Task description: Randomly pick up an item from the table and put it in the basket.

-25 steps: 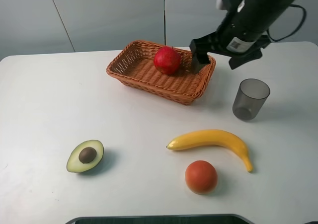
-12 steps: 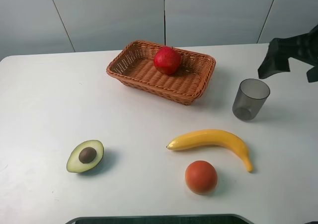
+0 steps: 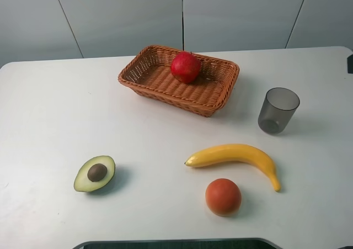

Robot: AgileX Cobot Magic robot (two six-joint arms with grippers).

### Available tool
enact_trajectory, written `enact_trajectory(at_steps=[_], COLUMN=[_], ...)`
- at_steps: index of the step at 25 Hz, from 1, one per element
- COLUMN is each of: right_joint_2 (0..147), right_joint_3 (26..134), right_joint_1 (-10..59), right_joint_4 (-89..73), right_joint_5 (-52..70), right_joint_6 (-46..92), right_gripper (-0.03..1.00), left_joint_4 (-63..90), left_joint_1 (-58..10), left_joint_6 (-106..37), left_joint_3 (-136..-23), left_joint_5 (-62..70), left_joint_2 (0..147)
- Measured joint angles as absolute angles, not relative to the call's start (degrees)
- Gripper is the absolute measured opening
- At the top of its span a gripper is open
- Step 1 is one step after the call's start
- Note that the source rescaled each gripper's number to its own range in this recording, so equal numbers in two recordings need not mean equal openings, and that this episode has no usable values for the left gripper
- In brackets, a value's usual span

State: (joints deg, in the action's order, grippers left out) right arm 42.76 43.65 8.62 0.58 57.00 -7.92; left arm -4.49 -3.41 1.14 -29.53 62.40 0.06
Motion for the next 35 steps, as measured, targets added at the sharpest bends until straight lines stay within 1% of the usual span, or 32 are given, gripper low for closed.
enact_trajectory(at_steps=[4,8,14,21,27,35], right_joint_2=[35.69,27.72,15.54,5.42,0.23,-0.05], right_joint_3=[42.88,39.34,34.54,29.65,29.35,29.35], right_joint_1=[8.62,8.62,8.62,8.62,8.62,8.62], right_joint_4=[0.96,1.09,1.92,2.03,0.00,-0.69], right_joint_5=[60.91,62.97,63.67,63.65,62.97,62.97], right_joint_6=[-6.95,-6.27,-5.37,-5.03,-1.88,-0.69], right_gripper=[0.99,0.99,0.99,0.99,0.99,0.99], left_joint_4=[-4.49,-4.49,-4.49,-4.49,-4.49,-4.49], left_joint_1=[-3.41,-3.41,-3.41,-3.41,-3.41,-3.41], left_joint_6=[1.14,1.14,1.14,1.24,1.24,1.24], left_joint_3=[-29.53,-29.53,-29.53,-29.53,-29.53,-29.53], left_joint_5=[62.40,62.40,62.40,62.40,62.40,62.40], left_joint_2=[0.06,0.06,0.06,0.06,0.06,0.06])
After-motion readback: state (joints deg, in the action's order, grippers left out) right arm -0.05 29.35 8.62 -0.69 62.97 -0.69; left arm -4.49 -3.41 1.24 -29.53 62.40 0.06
